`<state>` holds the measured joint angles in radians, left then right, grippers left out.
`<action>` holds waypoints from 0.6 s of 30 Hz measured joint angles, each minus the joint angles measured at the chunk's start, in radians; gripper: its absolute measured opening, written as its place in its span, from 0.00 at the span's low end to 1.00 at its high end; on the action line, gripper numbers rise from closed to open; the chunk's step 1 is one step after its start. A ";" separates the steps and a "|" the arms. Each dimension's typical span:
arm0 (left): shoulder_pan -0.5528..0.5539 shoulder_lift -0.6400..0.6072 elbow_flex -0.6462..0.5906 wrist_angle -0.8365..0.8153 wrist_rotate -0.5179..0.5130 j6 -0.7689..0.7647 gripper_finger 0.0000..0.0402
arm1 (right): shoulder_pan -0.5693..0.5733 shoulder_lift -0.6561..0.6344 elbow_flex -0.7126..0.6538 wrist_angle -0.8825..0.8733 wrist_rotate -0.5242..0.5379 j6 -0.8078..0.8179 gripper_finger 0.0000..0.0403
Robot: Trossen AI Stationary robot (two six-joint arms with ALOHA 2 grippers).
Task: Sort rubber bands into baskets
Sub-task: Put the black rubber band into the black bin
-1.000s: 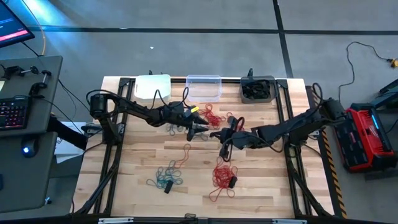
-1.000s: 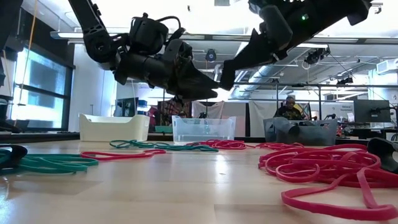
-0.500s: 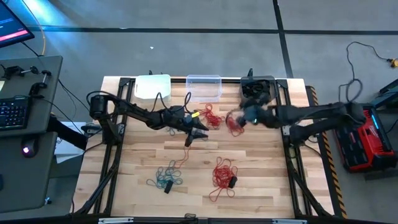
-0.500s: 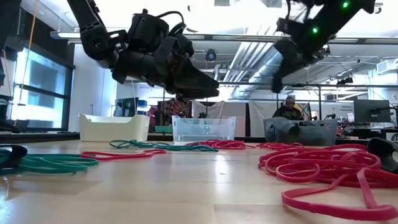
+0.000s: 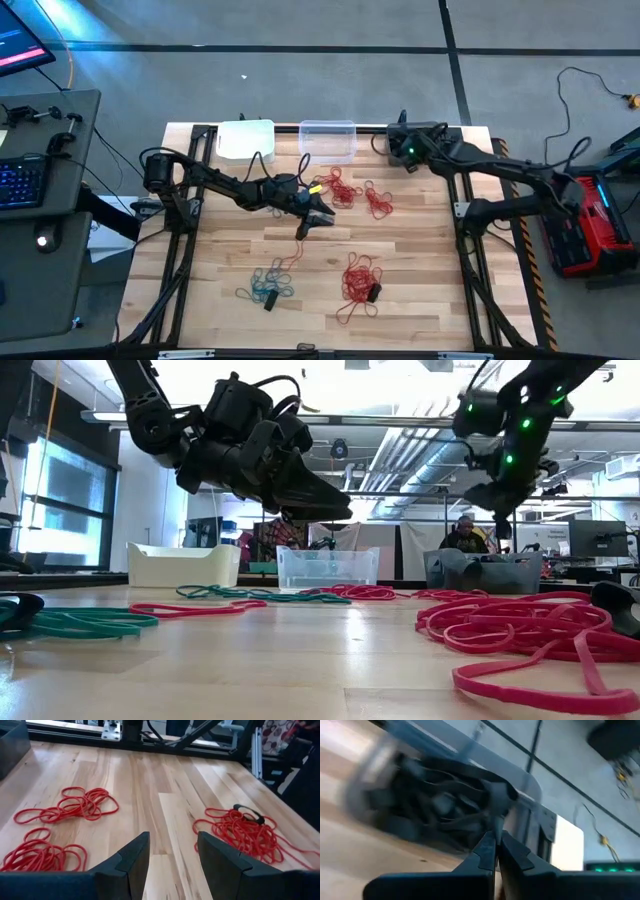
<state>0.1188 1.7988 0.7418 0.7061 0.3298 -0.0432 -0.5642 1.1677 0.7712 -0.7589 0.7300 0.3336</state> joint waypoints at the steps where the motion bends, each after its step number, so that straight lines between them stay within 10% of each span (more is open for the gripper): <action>1: 0.000 0.000 0.000 -0.005 -0.001 0.004 0.40 | -0.022 0.016 0.000 0.000 0.000 -0.001 0.00; 18: -0.059 -0.061 0.000 -0.161 -0.044 0.109 0.39 | -0.209 0.249 0.000 0.128 0.000 -0.092 0.32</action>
<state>0.0596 1.7383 0.7413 0.5451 0.2860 0.0659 -0.7731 1.4166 0.7708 -0.6308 0.7296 0.2417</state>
